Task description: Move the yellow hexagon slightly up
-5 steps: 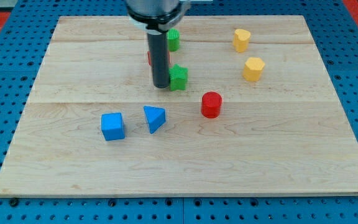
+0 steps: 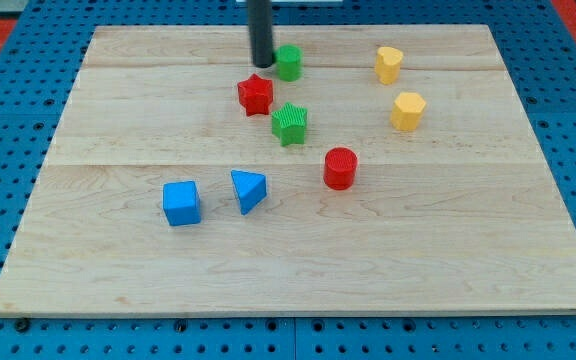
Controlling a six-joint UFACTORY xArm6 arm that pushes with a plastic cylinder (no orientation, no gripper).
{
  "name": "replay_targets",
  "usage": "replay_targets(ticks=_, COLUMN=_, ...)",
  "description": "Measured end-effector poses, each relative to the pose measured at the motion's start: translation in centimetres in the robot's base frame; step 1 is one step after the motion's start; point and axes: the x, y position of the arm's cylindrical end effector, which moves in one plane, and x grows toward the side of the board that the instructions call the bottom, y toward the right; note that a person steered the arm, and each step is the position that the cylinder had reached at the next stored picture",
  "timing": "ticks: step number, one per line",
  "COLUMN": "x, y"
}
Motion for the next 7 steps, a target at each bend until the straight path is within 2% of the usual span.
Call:
replay_targets(ticks=1, x=-0.6, y=0.3)
replay_targets(ticks=2, x=-5.8, y=4.2)
replay_targets(ticks=3, x=-4.9, y=12.4)
replay_targets(ticks=4, x=1.3, y=20.4)
replay_targets(ticks=5, x=11.7, y=19.2)
replay_targets(ticks=7, x=13.0, y=15.3)
